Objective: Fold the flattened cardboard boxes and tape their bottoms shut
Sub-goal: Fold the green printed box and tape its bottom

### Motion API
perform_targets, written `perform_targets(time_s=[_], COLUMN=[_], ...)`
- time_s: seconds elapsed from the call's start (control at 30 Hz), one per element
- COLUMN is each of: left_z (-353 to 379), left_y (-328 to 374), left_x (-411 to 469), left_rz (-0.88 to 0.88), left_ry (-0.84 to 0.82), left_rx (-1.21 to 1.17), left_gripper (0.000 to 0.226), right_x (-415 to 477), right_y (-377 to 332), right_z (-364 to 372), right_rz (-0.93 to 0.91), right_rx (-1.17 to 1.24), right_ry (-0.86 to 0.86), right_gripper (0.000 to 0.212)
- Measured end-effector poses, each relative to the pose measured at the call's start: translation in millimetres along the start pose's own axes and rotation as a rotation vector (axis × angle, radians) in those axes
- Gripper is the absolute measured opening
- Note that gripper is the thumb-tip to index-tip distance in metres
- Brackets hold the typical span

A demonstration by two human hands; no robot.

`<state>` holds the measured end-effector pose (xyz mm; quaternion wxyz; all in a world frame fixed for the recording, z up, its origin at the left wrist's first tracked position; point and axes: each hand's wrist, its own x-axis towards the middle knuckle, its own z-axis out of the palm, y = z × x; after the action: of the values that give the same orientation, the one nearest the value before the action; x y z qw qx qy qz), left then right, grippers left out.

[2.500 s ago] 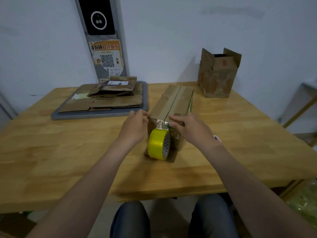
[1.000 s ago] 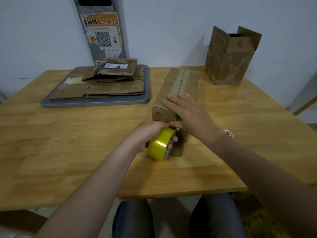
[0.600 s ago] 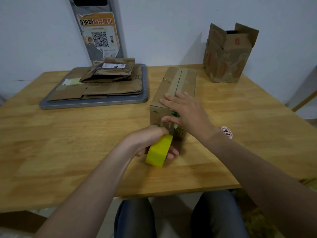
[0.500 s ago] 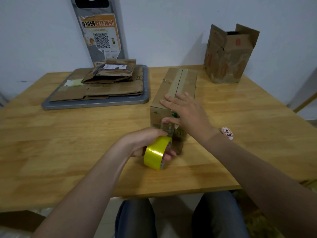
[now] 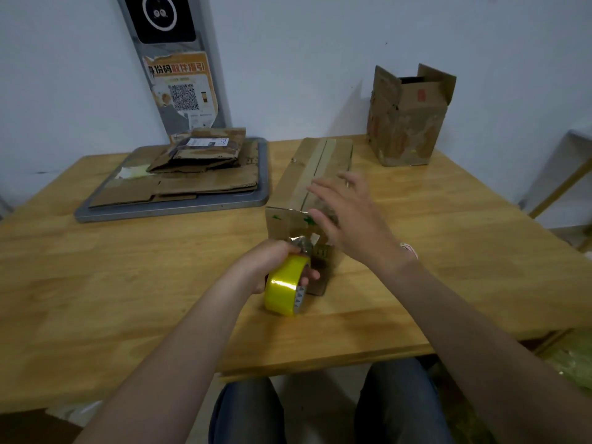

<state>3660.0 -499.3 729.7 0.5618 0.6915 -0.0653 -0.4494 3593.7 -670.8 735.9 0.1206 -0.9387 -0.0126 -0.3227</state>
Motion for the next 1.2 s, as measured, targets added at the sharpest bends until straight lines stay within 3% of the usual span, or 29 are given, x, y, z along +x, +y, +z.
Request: perform_targets(time_s=[0.07, 0.13, 0.23, 0.3, 0.6, 0.73, 0.87, 1.03, 1.1, 1.2], left_z=[0.6, 2.7, 7.5, 9.4, 9.2, 7.0, 5.9, 7.8, 7.8, 7.3], left_y=[-1.0, -1.5, -1.3, -2.2, -6.4, -8.1, -8.3, -9.1, -9.7, -9.6], left_x=[1.1, 2.8, 3.5, 3.0, -3.8, -4.8, -4.3, -5.5, -6.3, -5.7], left_rz=[0.007, 0.018, 0.027, 0.026, 0.034, 0.045, 0.057, 0.07, 0.072, 0.086], left_ry=[0.017, 0.039, 0.061, 0.069, 0.085, 0.087, 0.091, 0.09, 0.096, 0.107], left_rx=[-0.015, 0.017, 0.051, 0.058, 0.074, 0.065, 0.054, 0.027, 0.011, -0.002], left_gripper=[0.021, 0.023, 0.024, 0.023, 0.026, 0.027, 0.03, 0.033, 0.033, 0.032], right_x=[-18.7, -37.2, -61.3, -74.3, -87.8, -79.8, -70.0, -58.6, -53.3, -45.4], right_y=[12.5, 30.9, 60.5, 69.8, 75.4, 68.7, 49.4, 21.8, 14.9, 8.1], right_z=[-11.0, -19.4, -23.6, -24.3, -8.7, -11.7, -18.3, -36.4, -40.0, -39.6], right_rz=[0.112, 0.279, 0.617, 0.718, 0.548, 0.626, 0.766, 0.699, 0.611, 0.514], right_rx=[0.12, 0.034, -0.264, -0.338, -0.156, 0.297, 0.646, 1.115, 1.116, 0.93], right_ry=[0.193, 0.194, -0.193, -0.415, -0.298, -0.161, -0.015, 0.116, 0.051, -0.07], right_gripper=[0.03, 0.027, 0.026, 0.019, 0.023, 0.025, 0.011, 0.017, 0.011, 0.026])
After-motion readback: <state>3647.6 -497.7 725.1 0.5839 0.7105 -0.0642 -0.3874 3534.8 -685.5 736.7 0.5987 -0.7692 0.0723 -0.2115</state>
